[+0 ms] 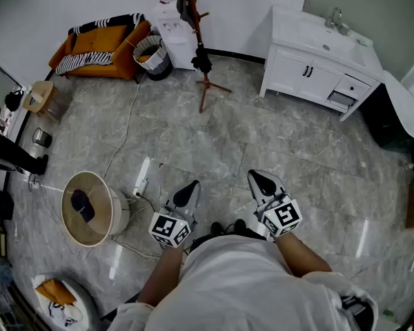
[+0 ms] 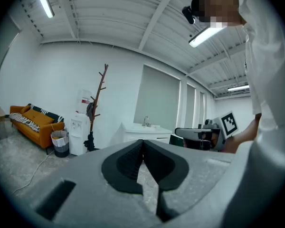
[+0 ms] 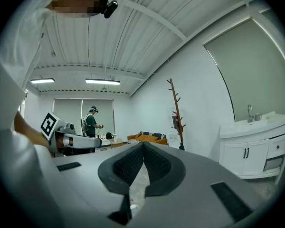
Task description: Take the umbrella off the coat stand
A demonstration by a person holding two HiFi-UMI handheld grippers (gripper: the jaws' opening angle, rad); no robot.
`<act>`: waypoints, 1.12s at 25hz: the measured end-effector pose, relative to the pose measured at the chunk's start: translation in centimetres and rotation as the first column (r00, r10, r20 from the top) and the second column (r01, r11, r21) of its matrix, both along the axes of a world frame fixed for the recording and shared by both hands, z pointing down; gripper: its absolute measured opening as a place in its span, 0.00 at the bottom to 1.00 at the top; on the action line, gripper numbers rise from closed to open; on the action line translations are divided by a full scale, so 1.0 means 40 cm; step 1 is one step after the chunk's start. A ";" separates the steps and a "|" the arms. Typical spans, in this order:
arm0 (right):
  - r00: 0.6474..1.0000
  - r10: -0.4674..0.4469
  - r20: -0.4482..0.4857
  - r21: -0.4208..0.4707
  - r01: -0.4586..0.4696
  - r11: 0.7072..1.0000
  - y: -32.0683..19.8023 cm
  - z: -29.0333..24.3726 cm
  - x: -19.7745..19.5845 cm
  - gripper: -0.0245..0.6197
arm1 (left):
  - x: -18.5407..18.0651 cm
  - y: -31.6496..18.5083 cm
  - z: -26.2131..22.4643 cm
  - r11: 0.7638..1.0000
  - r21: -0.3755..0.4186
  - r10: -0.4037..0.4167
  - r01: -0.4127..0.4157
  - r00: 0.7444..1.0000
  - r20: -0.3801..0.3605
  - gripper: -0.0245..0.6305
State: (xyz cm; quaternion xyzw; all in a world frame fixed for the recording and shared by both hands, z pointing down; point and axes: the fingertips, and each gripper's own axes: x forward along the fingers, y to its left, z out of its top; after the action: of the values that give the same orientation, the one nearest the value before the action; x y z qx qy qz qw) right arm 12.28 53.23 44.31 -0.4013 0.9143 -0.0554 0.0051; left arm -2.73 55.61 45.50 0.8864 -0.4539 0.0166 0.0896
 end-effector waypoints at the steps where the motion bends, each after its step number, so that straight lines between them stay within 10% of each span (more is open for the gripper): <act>1: 1.000 -0.007 0.000 -0.003 0.007 1.000 0.001 0.005 0.008 0.06 | 0.010 -0.003 -0.001 1.000 0.003 -0.002 0.002 1.000 -0.001 0.06; 18: 0.996 0.027 0.081 -0.108 -0.018 0.994 -0.063 0.112 0.201 0.06 | 0.107 -0.074 0.058 0.998 -0.059 0.004 -0.007 0.999 -0.043 0.06; 28: 0.998 0.067 0.020 -0.161 -0.063 0.985 -0.334 0.167 0.155 0.06 | 0.049 -0.362 0.162 0.993 -0.114 0.024 -0.041 0.989 -0.147 0.06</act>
State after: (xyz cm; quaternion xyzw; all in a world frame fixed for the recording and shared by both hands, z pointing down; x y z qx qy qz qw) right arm 18.48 39.86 51.00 -0.4295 0.8930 -0.1336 -0.0139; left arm -0.76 41.12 51.98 0.8857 -0.4300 -0.0201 0.1738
